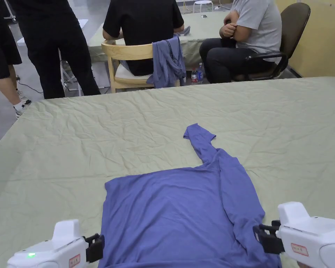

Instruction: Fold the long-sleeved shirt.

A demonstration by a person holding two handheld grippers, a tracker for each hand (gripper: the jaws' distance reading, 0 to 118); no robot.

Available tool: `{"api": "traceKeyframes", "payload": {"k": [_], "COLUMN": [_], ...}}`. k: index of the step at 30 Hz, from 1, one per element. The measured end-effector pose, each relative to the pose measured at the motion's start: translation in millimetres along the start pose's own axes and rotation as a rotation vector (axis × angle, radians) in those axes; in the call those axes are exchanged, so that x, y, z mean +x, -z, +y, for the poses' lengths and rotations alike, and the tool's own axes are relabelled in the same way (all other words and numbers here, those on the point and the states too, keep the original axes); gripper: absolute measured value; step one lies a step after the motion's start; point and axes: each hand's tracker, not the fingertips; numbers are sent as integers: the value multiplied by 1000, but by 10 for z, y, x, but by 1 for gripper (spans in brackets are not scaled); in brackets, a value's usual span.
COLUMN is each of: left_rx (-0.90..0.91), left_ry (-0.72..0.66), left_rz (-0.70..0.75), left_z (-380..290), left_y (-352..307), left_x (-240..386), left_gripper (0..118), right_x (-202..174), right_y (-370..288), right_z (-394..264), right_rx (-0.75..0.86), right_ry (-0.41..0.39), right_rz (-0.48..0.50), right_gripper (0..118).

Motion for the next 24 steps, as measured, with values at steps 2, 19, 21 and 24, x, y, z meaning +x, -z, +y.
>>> {"api": "traceKeyframes", "payload": {"k": [2,19,21,24], "left_rx": [47,202,178,156], "left_ry": [-47,51,51,54], "left_rz": [-28,-161,-169,-167], "left_z": [241,908,937,1026], "left_y": [-47,-52,54,269], "left_x": [53,584,581,572], "left_gripper": [38,0,0,0], "right_x": [-57,-242,-193,-121], "right_y": [-116,-164,-20,306], "right_z": [220,1042,1185,1578], "right_rx": [83,220,178,92], "right_ry": [8,3,-23,-58], "right_rz": [-21,1,9,55], "right_gripper": [51,0,0,0]}}
